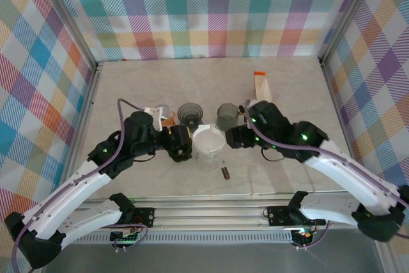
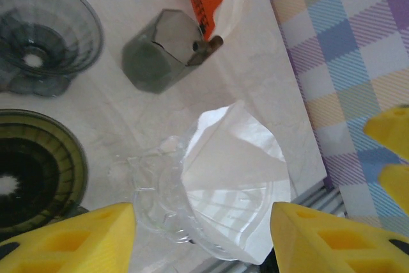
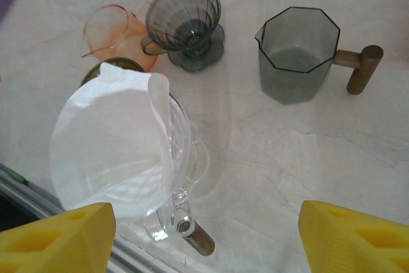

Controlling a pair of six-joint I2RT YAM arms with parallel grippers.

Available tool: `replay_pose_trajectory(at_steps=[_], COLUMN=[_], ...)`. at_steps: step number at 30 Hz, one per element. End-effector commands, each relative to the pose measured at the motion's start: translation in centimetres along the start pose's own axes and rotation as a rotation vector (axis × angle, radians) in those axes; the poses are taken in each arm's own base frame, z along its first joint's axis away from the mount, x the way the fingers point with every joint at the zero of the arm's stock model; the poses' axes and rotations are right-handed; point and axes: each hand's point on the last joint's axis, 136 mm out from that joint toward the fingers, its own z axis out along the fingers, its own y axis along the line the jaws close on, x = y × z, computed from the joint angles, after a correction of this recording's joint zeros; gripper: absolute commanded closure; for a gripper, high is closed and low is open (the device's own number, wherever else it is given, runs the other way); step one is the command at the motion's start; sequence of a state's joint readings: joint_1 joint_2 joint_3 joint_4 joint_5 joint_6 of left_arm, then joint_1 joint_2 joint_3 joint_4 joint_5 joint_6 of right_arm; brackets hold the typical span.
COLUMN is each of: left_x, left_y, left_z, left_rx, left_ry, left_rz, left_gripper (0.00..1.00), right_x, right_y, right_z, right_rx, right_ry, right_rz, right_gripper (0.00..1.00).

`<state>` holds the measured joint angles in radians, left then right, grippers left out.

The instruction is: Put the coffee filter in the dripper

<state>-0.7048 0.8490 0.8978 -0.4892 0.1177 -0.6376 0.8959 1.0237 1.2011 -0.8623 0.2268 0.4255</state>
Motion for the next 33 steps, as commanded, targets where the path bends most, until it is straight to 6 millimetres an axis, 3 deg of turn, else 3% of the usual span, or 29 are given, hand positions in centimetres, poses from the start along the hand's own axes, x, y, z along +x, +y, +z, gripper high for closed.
replay_pose_trajectory(at_steps=[1,6,12,16,20,27,33], left_x=[0.4,1.7,3.6,5.1,5.9,4.8,1.7], left_y=[3.0,5.8,8.9,10.7,11.2,13.0,14.8], left_z=[-1.3,-2.0,-2.3,-1.2,1.0,2.8,3.3], left_rx=[-0.119,-0.176,-0.250,-0.316,-0.329,-0.443,-0.495], left_ry=[-0.053,-0.103,-0.111,-0.060,-0.002,0.030,-0.007], left_rz=[-0.001,-0.066,-0.121,-0.135,-0.130,-0.104,-0.143], left_gripper=[0.41,0.40,0.39,0.41,0.45,0.52,0.53], right_x=[0.9,4.9,7.9,9.8,11.7,12.8,13.2], right_y=[0.5,-0.8,-2.2,-2.8,-3.2,-3.2,-3.0], right_z=[0.2,1.8,2.6,3.6,4.3,4.0,4.3], right_rx=[-0.075,-0.098,-0.109,-0.107,-0.108,-0.136,-0.153], right_ry=[-0.042,-0.026,-0.049,-0.025,0.019,0.034,0.037], right_rz=[-0.010,0.044,0.096,0.132,0.122,0.108,0.122], right_gripper=[0.24,0.20,0.20,0.19,0.19,0.19,0.19])
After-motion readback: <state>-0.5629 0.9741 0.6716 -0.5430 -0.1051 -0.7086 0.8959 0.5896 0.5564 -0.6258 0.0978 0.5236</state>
